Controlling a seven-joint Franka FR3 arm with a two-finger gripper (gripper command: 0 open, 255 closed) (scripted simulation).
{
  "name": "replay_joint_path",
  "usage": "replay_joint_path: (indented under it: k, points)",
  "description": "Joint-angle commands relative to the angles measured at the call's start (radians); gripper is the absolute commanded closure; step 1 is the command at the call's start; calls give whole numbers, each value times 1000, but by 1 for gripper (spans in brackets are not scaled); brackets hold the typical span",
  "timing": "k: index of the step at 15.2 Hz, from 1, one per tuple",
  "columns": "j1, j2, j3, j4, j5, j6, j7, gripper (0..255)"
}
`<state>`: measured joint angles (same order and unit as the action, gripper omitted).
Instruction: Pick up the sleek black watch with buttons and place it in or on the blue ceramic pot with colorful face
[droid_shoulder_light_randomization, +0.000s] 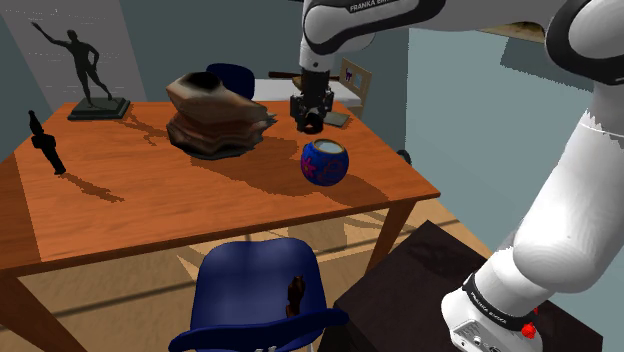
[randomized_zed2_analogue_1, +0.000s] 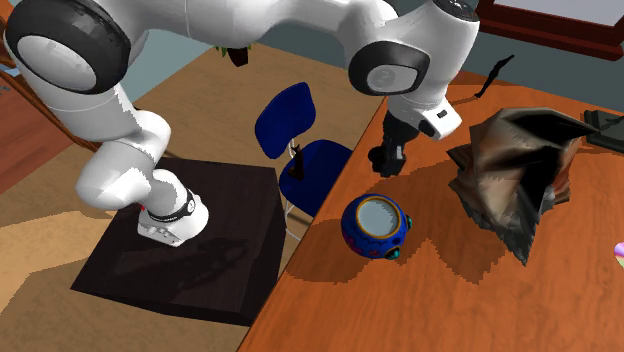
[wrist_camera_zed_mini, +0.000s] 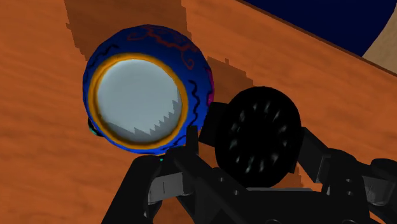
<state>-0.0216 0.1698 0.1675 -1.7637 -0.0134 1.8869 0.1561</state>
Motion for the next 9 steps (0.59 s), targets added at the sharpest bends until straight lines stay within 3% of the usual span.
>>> replay_joint_path:
  k: [1, 6, 9]
  points:
    - [-25, -2, -18, -6, 2, 4, -44, 255]
    - [-87, 4, -62, 1, 4, 2, -152, 255]
    - [-87, 12, -63, -28, 3, 40, -151, 255]
